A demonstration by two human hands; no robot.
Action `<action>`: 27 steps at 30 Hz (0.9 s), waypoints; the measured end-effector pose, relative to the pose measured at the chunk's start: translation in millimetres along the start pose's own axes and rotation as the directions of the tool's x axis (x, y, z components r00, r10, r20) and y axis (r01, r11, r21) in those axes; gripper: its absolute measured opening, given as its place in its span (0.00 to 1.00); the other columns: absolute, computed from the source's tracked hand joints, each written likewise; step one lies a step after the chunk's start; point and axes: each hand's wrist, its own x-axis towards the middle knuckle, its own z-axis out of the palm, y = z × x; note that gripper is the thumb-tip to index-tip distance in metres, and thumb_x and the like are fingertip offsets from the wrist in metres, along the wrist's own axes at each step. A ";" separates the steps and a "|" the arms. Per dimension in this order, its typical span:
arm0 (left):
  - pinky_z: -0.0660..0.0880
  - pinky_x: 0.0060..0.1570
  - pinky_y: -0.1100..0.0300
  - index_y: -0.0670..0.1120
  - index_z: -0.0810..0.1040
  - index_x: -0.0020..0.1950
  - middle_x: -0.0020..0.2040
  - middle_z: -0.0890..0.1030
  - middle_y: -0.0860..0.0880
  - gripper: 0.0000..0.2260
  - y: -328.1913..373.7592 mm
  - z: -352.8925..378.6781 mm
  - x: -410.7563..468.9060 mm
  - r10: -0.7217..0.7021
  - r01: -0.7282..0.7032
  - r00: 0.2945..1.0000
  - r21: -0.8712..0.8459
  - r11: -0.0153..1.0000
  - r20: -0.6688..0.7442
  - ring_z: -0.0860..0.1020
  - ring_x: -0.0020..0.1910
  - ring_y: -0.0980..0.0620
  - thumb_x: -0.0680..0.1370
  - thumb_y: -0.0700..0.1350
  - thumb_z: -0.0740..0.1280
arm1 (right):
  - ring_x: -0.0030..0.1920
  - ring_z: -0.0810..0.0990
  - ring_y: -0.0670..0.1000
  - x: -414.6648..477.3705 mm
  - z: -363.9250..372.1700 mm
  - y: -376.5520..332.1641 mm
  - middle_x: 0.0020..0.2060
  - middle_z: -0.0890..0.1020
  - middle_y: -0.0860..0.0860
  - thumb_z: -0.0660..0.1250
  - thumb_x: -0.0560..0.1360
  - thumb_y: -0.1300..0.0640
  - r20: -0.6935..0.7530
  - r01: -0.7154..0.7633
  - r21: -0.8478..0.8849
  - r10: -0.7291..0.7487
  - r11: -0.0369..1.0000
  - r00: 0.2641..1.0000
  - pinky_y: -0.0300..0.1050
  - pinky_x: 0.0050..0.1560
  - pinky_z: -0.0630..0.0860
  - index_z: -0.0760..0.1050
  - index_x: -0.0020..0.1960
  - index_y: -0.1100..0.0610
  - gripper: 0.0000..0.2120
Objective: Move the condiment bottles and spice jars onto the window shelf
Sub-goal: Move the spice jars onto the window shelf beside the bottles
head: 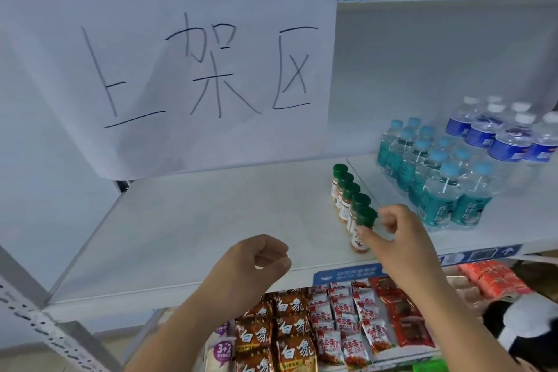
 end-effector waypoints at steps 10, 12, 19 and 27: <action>0.76 0.47 0.74 0.60 0.80 0.55 0.50 0.84 0.64 0.06 29.9 66.9 18.2 -0.058 0.057 0.998 -0.031 0.998 -0.037 0.81 0.50 0.66 0.79 0.55 0.70 | 0.57 0.77 0.46 30.1 -11.7 43.8 0.57 0.76 0.44 0.74 0.75 0.45 0.208 0.010 0.029 -0.016 1.000 0.978 0.41 0.55 0.69 0.70 0.65 0.50 0.23; 0.77 0.43 0.75 0.60 0.80 0.56 0.51 0.83 0.63 0.07 39.2 79.3 26.9 -0.066 0.064 0.997 -0.057 0.996 -0.032 0.81 0.50 0.64 0.78 0.55 0.71 | 0.55 0.78 0.45 33.6 -15.3 45.5 0.55 0.78 0.43 0.72 0.77 0.48 0.249 0.017 0.047 -0.028 0.999 0.968 0.41 0.53 0.70 0.71 0.62 0.48 0.17; 0.74 0.50 0.70 0.56 0.75 0.66 0.60 0.78 0.60 0.21 64.6 112.4 75.6 -0.045 0.039 0.995 -0.067 0.997 -0.092 0.79 0.56 0.60 0.76 0.59 0.73 | 0.55 0.79 0.46 50.1 -15.9 53.4 0.56 0.81 0.44 0.67 0.81 0.57 0.275 0.043 0.036 -0.051 0.998 0.960 0.39 0.53 0.71 0.75 0.62 0.49 0.11; 0.77 0.56 0.62 0.57 0.73 0.67 0.62 0.77 0.59 0.26 65.8 143.6 98.6 -0.056 0.049 0.981 -0.045 0.998 -0.183 0.77 0.57 0.58 0.73 0.62 0.74 | 0.52 0.79 0.43 66.1 -16.0 68.9 0.54 0.81 0.42 0.68 0.80 0.56 0.252 0.061 0.016 -0.063 0.998 0.966 0.37 0.53 0.71 0.75 0.63 0.48 0.12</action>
